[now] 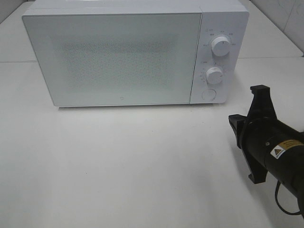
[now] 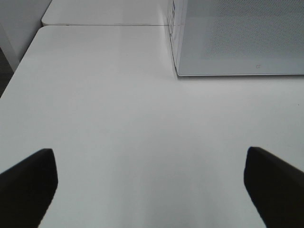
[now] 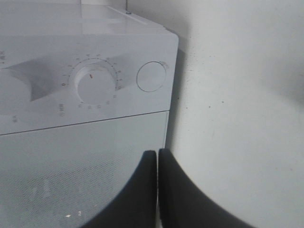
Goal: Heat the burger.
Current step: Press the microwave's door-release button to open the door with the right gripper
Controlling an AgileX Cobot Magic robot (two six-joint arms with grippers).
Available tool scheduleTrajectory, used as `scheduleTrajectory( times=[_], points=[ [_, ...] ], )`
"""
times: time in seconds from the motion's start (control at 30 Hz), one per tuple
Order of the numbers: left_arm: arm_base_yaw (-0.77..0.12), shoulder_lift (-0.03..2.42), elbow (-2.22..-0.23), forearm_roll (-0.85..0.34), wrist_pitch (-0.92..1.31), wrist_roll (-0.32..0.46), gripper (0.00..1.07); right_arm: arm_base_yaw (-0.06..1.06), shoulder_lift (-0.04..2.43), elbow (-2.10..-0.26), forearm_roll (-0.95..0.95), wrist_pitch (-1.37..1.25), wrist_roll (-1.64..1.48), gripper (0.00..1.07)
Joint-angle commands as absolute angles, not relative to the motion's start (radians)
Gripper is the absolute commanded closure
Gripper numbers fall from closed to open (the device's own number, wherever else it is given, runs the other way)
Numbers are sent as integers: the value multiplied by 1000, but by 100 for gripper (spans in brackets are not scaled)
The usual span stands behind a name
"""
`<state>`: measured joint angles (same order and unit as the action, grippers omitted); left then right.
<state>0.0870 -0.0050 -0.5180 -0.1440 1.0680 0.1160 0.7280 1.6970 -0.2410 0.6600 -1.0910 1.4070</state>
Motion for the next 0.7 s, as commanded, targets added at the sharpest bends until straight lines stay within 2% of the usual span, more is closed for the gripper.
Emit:
scheduleTrajectory(
  times=[0.03,0.17,0.33,0.7],
  points=[
    [88,-26,-516,-140,1070,112,6,725,1737,-256,627,-1090,1454,107],
    [88,-26,-516,-140,1070,112,6,714,1791,-273,592,-1116,1499,107],
    [88,-26,-516,-140,1070,112,6,609,1839,-315,426,-1115,1540,107],
    [88,-26,-516,-140,1070,112,6,479,1902,-405,307,-1084,1553,107]
  ],
)
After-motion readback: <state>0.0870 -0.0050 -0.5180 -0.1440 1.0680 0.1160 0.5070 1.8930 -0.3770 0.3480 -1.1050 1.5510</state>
